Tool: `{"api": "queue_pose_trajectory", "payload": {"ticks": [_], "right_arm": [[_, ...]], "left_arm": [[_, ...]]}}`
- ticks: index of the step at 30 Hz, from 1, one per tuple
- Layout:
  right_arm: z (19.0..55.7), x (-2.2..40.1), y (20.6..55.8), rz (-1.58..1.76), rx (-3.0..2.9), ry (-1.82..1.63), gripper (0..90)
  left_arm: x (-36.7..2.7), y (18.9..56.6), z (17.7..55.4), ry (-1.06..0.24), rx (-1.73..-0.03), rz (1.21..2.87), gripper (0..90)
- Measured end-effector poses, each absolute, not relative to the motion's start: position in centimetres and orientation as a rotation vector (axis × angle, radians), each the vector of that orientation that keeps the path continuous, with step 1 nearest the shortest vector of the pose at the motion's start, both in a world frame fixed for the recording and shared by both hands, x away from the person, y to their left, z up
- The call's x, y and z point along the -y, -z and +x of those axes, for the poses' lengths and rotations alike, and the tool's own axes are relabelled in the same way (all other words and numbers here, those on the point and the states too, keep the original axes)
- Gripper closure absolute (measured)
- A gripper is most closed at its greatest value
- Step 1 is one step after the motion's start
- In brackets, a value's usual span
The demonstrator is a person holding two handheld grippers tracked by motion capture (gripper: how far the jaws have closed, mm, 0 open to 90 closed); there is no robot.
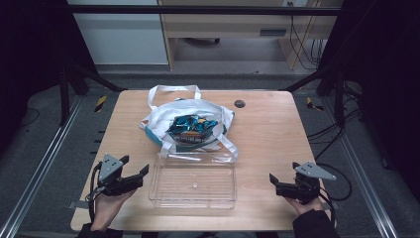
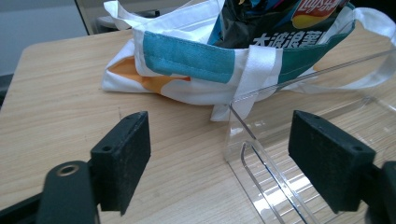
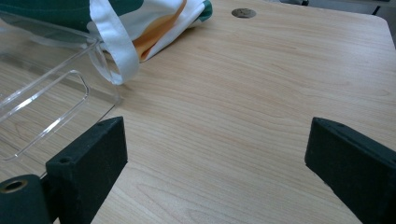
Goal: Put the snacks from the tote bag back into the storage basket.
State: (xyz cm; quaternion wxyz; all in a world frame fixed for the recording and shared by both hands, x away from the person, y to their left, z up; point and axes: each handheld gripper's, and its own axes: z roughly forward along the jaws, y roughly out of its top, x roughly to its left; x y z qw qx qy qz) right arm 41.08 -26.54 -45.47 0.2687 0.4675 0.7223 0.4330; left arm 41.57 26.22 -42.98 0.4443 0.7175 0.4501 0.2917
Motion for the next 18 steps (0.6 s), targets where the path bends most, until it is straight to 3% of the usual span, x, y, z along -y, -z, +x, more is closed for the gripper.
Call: {"api": "queue_pose_trajectory", "payload": {"ticks": [8, 18], "right_arm": [[40.95, 26.61, 45.39, 1.25, -1.95, -1.16, 6.0], [40.96, 26.57, 45.4, 1.247, -1.955, -1.156, 6.0]], "left_arm": [[-26.07, 43.54, 41.59, -0.667, -1.059, 1.814, 33.2], [-25.38, 42.93, 41.53, -0.681, -1.08, 1.822, 21.2]]}}
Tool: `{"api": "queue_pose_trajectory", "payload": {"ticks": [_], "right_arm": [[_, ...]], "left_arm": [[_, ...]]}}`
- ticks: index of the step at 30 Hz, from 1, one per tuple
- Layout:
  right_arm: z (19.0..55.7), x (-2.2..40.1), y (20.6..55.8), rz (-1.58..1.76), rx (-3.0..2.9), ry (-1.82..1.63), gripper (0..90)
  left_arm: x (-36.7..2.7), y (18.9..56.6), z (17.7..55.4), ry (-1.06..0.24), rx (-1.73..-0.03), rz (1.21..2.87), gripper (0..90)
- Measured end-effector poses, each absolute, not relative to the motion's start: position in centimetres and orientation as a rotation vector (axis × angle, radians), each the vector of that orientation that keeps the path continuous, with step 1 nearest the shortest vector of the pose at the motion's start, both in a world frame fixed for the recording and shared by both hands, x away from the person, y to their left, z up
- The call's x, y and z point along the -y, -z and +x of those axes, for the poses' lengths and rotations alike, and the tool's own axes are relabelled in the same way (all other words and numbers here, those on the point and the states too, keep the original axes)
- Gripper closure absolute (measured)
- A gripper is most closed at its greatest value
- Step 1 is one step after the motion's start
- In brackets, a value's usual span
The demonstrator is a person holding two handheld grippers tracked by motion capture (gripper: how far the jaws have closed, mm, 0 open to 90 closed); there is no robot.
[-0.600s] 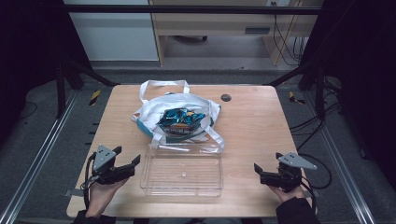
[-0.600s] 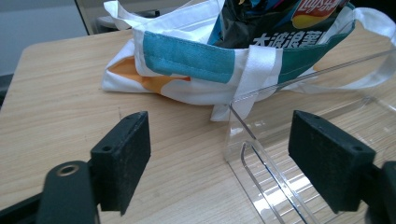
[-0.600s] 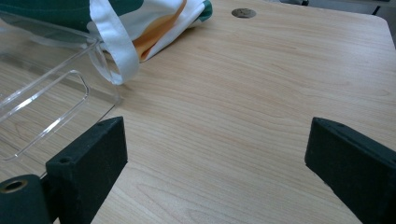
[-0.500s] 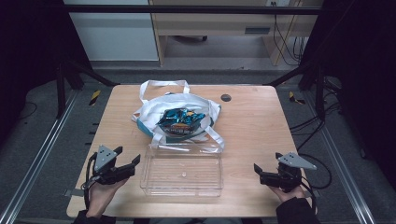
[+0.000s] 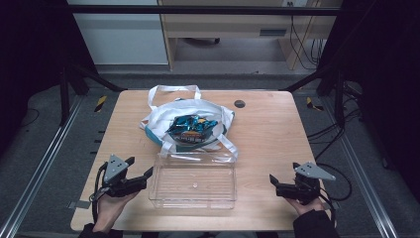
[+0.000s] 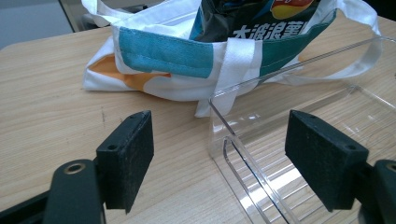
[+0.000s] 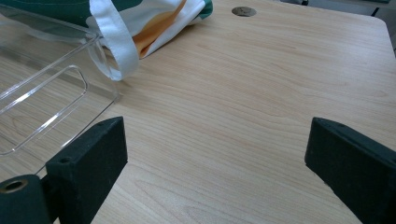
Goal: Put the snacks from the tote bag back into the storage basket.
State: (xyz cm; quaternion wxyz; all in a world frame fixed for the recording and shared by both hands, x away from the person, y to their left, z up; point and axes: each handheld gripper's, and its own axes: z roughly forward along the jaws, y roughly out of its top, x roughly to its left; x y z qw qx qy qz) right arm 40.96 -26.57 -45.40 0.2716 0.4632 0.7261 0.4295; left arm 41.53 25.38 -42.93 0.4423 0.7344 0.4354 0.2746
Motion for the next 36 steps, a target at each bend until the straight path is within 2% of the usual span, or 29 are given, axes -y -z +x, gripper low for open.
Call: {"api": "queue_pose_trajectory", "payload": {"ticks": [4, 9, 21, 36], "right_arm": [[41.1, 26.6, 45.4, 1.247, -1.955, -1.152, 6.0], [41.1, 26.5, 45.5, 1.248, -1.961, -1.147, 6.0], [41.1, 26.4, 45.5, 1.254, -1.962, -1.143, 5.8], [41.2, 26.2, 45.5, 1.25, -1.962, -1.143, 5.4]], "left_arm": [[-25.1, 42.6, 41.7, -0.686, -1.107, 1.816, 19.8], [-25.1, 42.0, 41.7, -0.639, -1.117, 1.767, 24.5], [-24.0, 41.1, 41.8, -0.65, -1.087, 1.762, 30.5], [-22.7, 39.4, 43.0, -0.642, -1.034, 1.779, 30.1]]}}
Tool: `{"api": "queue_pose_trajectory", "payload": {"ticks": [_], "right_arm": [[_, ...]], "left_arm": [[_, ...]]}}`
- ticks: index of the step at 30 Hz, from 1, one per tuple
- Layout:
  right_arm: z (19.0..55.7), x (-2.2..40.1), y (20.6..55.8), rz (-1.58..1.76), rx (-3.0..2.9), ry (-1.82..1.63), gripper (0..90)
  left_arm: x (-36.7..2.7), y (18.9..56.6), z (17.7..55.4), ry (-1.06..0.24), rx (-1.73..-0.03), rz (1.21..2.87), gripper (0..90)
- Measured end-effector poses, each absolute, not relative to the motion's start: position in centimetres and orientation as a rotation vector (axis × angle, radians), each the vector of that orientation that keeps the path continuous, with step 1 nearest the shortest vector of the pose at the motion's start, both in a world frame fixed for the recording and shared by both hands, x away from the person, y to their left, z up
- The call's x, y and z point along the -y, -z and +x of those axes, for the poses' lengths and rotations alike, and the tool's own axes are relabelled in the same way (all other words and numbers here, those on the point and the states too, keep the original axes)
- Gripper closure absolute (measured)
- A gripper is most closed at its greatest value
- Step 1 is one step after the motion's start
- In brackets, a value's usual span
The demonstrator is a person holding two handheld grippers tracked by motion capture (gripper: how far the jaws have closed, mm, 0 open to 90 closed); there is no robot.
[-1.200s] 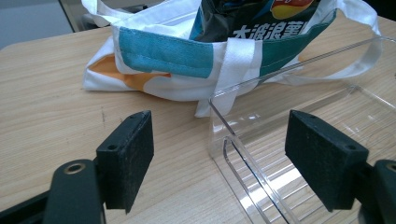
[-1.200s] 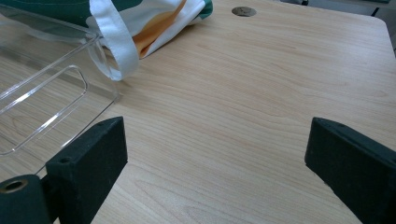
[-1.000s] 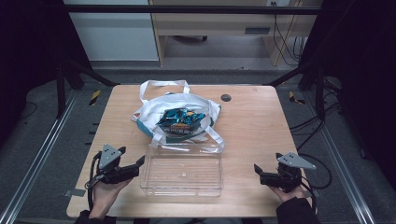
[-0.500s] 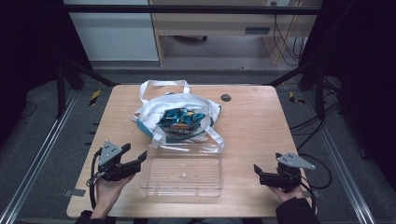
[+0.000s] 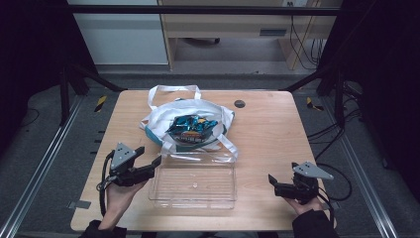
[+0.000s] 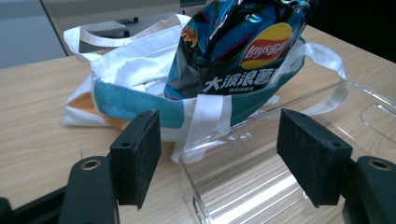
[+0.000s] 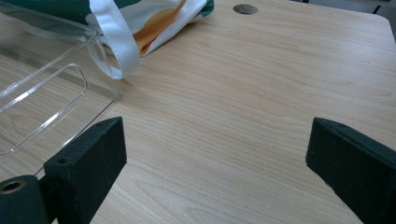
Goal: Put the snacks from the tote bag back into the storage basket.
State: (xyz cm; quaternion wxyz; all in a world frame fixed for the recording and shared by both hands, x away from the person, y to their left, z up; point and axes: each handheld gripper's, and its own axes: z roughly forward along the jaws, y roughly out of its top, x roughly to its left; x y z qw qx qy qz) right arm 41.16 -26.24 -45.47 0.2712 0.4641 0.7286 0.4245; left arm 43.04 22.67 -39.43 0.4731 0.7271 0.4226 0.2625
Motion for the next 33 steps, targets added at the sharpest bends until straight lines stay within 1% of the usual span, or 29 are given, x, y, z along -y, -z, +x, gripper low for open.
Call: {"api": "queue_pose_trajectory", "payload": {"ticks": [11, 33], "right_arm": [[41.2, 26.3, 45.3, 1.246, -1.957, -1.143, 5.3], [41.1, 26.2, 45.2, 1.238, -1.954, -1.144, 5.4]], "left_arm": [[-22.1, 38.6, 44.1, -0.64, -1.022, 1.77, 30.2], [-19.5, 38.2, 46.4, -0.62, -1.004, 1.797, 34.6]]}}
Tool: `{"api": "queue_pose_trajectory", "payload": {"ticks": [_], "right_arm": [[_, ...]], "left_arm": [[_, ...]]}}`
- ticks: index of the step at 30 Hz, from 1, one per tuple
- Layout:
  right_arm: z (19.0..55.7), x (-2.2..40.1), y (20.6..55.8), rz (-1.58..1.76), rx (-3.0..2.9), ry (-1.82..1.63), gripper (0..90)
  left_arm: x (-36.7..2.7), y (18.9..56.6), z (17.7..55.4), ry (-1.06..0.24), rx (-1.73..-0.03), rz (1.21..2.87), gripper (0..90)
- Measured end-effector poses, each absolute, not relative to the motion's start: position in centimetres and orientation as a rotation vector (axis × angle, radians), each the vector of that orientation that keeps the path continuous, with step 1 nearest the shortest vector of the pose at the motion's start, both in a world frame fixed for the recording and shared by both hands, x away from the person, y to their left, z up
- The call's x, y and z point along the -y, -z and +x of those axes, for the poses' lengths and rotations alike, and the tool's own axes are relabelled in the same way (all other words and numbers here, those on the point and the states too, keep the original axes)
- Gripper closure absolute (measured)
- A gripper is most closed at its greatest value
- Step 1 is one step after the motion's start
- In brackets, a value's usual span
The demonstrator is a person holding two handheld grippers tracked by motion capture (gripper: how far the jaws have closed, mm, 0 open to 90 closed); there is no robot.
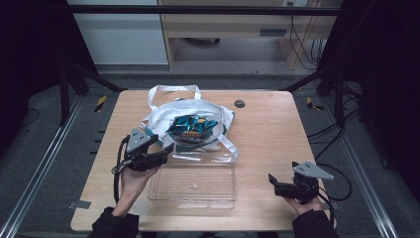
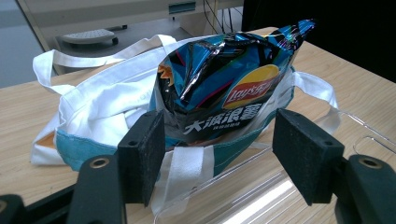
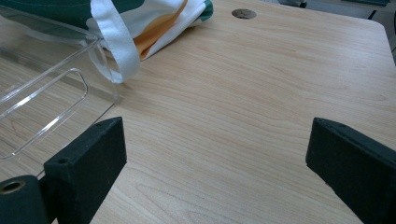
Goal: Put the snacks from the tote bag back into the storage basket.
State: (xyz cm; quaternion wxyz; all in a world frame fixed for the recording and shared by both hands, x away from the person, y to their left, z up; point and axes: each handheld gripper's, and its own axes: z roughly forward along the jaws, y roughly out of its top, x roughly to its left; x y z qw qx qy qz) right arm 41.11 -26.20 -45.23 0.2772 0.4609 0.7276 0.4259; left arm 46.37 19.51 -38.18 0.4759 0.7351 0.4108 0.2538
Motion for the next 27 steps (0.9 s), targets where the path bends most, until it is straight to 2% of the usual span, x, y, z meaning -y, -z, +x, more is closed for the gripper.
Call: {"api": "queue_pose_trajectory", "payload": {"ticks": [27], "right_arm": [[41.3, 26.2, 45.3, 1.241, -1.954, -1.139, 5.4]], "left_arm": [[-19.0, 37.6, 49.0, -0.636, -0.982, 1.828, 51.3]]}}
